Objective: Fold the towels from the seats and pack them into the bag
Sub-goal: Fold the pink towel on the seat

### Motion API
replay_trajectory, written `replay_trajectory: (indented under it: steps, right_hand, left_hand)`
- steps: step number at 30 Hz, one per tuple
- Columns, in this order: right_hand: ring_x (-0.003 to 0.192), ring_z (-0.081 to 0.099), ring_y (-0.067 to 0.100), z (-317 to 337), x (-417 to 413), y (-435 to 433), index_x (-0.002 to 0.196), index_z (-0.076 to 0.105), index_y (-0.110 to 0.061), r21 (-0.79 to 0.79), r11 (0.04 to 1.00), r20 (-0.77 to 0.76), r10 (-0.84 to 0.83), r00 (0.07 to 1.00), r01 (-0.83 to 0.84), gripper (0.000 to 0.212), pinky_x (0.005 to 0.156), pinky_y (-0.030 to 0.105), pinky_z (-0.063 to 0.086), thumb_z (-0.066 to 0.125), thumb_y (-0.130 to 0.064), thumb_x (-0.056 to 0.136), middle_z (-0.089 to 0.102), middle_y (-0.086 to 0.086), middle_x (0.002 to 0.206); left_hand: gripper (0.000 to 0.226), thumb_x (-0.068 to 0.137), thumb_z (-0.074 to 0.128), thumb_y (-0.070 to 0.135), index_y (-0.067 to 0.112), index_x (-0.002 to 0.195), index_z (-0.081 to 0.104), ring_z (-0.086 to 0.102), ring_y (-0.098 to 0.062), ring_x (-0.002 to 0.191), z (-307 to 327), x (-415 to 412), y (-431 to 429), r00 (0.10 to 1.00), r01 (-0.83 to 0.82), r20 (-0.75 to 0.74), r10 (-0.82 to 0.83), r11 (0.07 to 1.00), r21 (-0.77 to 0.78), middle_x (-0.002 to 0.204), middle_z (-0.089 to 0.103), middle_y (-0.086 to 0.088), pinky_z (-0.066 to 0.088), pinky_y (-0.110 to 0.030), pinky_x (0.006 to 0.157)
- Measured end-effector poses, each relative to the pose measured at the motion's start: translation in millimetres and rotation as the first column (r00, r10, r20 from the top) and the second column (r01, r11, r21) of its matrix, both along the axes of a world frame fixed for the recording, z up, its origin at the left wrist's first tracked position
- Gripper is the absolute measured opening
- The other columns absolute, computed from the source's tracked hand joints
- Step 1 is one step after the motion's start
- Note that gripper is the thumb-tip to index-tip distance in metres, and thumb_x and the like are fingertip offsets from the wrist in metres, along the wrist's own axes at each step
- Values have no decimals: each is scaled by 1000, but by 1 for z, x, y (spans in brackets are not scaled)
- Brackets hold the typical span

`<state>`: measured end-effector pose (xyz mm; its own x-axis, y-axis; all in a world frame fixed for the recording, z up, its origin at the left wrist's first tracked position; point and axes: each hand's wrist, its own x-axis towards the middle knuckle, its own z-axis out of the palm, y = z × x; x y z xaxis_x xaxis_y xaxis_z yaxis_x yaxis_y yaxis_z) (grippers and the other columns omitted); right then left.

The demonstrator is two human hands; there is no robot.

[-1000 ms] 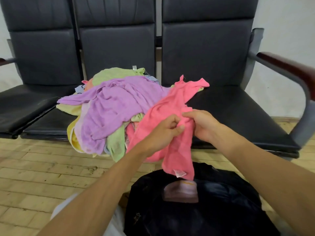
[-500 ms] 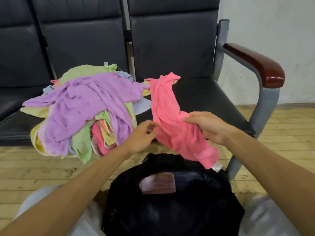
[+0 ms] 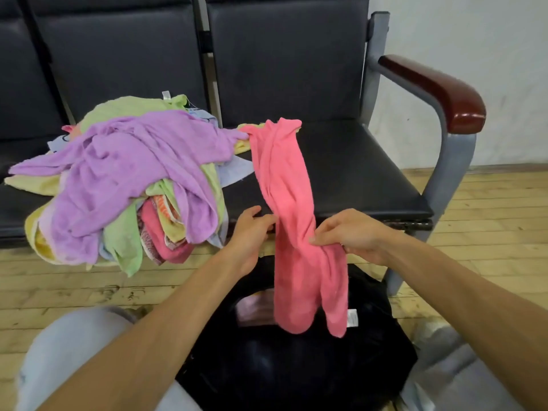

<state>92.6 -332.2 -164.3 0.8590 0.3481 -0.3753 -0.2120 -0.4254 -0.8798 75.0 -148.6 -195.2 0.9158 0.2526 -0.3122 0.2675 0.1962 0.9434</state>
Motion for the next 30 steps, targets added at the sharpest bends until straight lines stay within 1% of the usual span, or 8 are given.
replay_trajectory:
  steps: [6,9,13,15,17,21,25,30]
  right_hand:
    - [94,68,25,-4,-2,0,89,69,-6,39,996,-28,-75,997,77,19,86,33,55,72,10,78,72,12,96]
    - [99,69,33,-6,-1,-5,102,71,6,26,994,-92,-102,991,105,21,90,41,56,71,5,81,72,21,103]
    - [95,71,31,-9,2,-9,100,74,1,-61,986,-102,-160,982,154,30,93,45,55,77,-23,82,74,17,98]
    - [94,71,29,-8,3,-10,101,74,-3,-54,982,-88,-187,978,183,27,92,41,55,74,-26,86,74,15,98]
    - [94,70,29,-6,1,-11,99,74,-5,-23,980,-73,-199,977,198,20,88,38,56,71,-20,88,74,15,98]
    - [93,70,29,0,-7,-15,100,73,-6,-9,991,-83,-132,988,132,16,84,37,58,66,-4,86,74,16,100]
    - [94,71,28,5,-10,-21,104,73,-5,-77,995,-89,-77,993,71,20,89,40,57,71,-7,84,74,12,99]
    - [90,72,28,3,-1,-30,102,73,-3,13,974,-80,-225,971,227,36,87,41,57,72,-36,87,75,12,94]
  left_hand:
    - [36,93,59,8,6,129,55,65,-17,81,-8,6,0,999,34,27,-37,991,130,104,67,-12,52,-19,49]
    - [27,91,63,15,12,118,62,67,-21,92,-14,8,-5,999,47,4,-50,964,262,106,68,-9,59,-37,75]
    - [19,91,62,17,7,107,67,60,-18,69,-21,8,-16,998,58,-35,-52,971,232,80,64,-3,51,-31,73]
    - [14,90,63,20,12,100,69,67,-28,86,-25,9,-20,999,52,-29,-46,960,275,92,70,-7,56,-42,86]
    - [10,90,63,21,15,95,68,67,-31,96,-26,8,-24,999,36,-25,-31,967,253,99,71,-8,55,-49,88]
    - [13,92,62,16,6,100,65,67,-23,92,-25,8,-25,999,-31,-9,33,982,185,103,70,-13,57,-36,85]
    - [25,94,60,18,1,112,59,63,-18,70,-15,2,-23,1000,12,8,-12,998,55,92,68,-11,51,-26,57]
    - [26,90,65,20,13,115,63,67,-21,90,-9,-8,-8,998,45,45,-52,987,154,106,71,-7,55,-39,75]
